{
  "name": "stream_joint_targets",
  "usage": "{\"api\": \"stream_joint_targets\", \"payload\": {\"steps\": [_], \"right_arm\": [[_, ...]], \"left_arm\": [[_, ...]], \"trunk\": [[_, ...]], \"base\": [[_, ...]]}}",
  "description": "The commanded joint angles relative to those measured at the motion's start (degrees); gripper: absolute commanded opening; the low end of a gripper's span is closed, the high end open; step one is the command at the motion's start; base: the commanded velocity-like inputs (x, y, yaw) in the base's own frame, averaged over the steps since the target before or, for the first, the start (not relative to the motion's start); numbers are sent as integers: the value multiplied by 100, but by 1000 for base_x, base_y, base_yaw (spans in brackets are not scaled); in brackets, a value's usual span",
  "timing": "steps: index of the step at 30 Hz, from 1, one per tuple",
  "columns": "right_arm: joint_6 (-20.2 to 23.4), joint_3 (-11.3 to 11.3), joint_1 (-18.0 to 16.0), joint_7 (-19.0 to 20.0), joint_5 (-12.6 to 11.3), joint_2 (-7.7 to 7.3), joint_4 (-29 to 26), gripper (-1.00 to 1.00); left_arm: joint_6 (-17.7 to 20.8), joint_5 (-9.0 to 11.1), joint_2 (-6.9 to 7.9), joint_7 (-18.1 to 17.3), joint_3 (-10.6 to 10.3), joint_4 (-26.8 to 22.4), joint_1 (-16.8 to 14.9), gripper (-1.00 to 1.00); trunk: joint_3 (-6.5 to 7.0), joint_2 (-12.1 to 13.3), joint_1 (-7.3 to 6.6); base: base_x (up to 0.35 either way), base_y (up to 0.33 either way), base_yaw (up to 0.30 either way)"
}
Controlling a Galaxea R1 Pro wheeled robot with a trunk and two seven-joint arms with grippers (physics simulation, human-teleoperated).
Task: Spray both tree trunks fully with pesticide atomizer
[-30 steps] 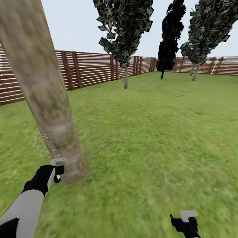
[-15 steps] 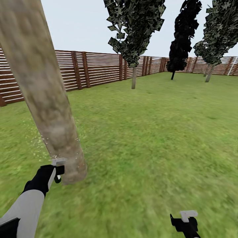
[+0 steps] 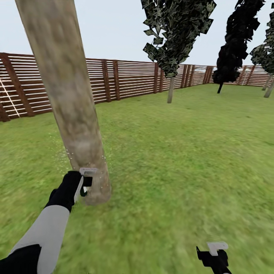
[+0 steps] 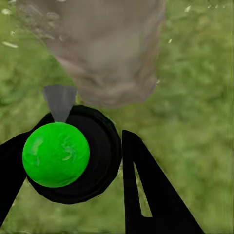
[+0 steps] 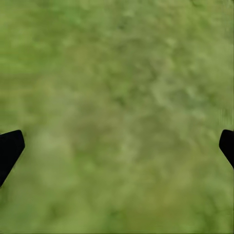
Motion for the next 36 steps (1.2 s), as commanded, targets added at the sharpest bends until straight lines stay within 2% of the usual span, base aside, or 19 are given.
{"api": "stream_joint_targets", "payload": {"steps": [1, 4, 5, 9, 11, 14, 15, 17, 19, 20, 22, 23, 24, 25, 28, 29, 31, 33, 36], "right_arm": [[0, 1, 0, 0, 0, 0, 0, 100], [0, -1, 0, 1, 0, -10, -4, 100], [0, -1, 0, 0, 0, -12, -7, 100], [0, 1, 0, 0, 0, -21, -1, 100], [0, 1, 0, 1, 0, -20, 0, 100], [0, 1, 0, 3, 0, -25, 0, 100], [0, 1, 0, 6, 0, -24, 0, 100], [0, 1, 0, 5, 0, -27, 0, 100], [0, 1, 0, 8, 6, -30, 0, 100], [0, 1, 0, 8, 5, -31, 0, 100], [0, 1, 0, 9, 8, -33, 0, 100], [0, 1, 0, 9, 9, -32, 0, 100], [0, 1, 0, 9, 7, -32, 0, 100], [0, 1, 0, 9, 7, -34, 0, 100], [0, 1, 0, 9, 4, -33, 0, 100], [0, 1, 0, 9, 5, -32, -3, 100], [0, 0, 0, 9, 1, -33, -7, 100], [0, 0, 0, 9, 4, -32, -5, 100], [0, 0, 0, 9, 3, -34, -9, 100]], "left_arm": [[2, 24, 41, -1, 10, -3, -3, -100], [1, 32, 265, -1, 16, 4, 34, -100], [-2, 36, 232, 5, 9, 8, 15, -100], [-4, 23, -179, 41, -5, 16, -138, -100], [3, 9, 17, 34, 15, 2, -157, -100], [13, 36, 527, 10, 24, 3, -144, -100], [12, 39, 551, 9, 20, 5, -132, -100], [7, 43, 420, 8, -5, 45, -146, -100], [5, 39, 99, 14, -27, 37, -186, -100], [9, 43, 54, 11, -25, 30, -238, -100], [13, 33, 104, -1, 5, 56, -290, -100], [13, 32, 211, -5, 12, 59, -293, -100], [14, 43, 454, -8, 18, 76, -283, -100], [14, 45, 471, -9, 12, 79, -280, -100], [22, 47, 202, -24, -30, 82, -396, -100], [217, 47, 108, -28, -32, 79, -531, -100], [534, 40, 78, -71, -32, 54, -703, -100], [660, 41, 142, -107, -14, 12, -821, -100], [681, 42, 554, -121, 8, 9, -803, -100]], "trunk": [[0, 0, 0], [0, 0, 0], [0, 0, 0], [0, 0, 0], [0, 0, 0], [0, 0, 0], [0, 0, 0], [0, 0, 0], [0, 0, 0], [0, 0, 0], [0, 0, 0], [0, 0, 0], [0, 0, 0], [0, 0, 0], [0, 0, 0], [0, 0, 0], [0, 0, 0], [0, 0, 0], [0, 0, 0]], "base": [[0, 0, 245], [0, 0, 76], [0, 0, 10], [0, 0, 2], [0, 0, 0], [0, 0, 0], [0, 0, 0], [0, 0, 0], [0, 0, 0], [0, 0, 0], [0, 0, 0], [0, 0, 0], [0, 0, 0], [0, 0, 0], [0, 0, 0], [0, 0, 0], [0, 0, 0], [0, 0, 0], [0, 0, 0]]}}
